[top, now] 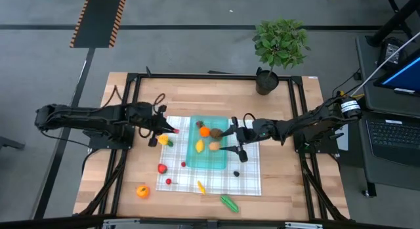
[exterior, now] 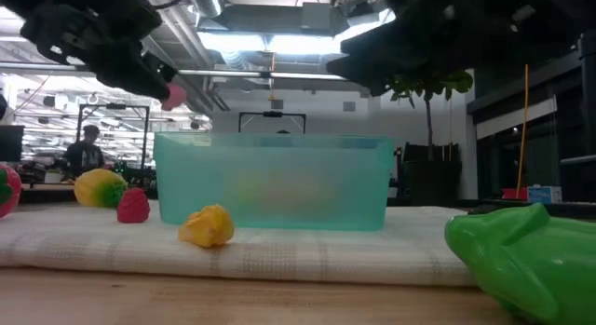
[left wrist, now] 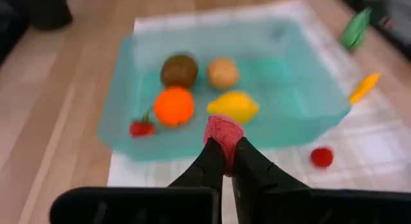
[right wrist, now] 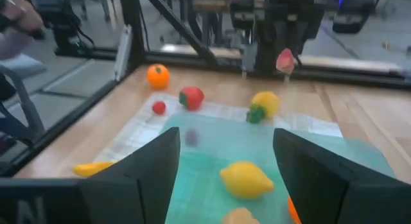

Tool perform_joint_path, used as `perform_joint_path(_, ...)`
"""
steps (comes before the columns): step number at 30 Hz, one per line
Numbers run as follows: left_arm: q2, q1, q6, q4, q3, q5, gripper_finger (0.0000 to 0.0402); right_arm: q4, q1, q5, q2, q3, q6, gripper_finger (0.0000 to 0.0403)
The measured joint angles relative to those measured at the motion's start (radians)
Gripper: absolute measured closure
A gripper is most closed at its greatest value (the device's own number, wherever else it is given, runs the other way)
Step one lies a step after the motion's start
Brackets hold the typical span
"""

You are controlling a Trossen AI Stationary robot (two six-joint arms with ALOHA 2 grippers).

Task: Pick and placing Produce into tupperware
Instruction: Put the pink peach into the blue bin

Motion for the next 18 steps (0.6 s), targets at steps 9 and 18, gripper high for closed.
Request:
perform_joint_path(9,-0.093,0.079,-0.036,0.349,-0.149,0.201,0.0395,0.091,0.004,0.000,0.000,-0.051,0.004,0.0152)
perform_joint_path(18,-0.092,0.102,-0.082,0.472,-0.209,0.179,0.0396,0.101,0.004,0.000,0.000,-0.051,0.001,0.0152)
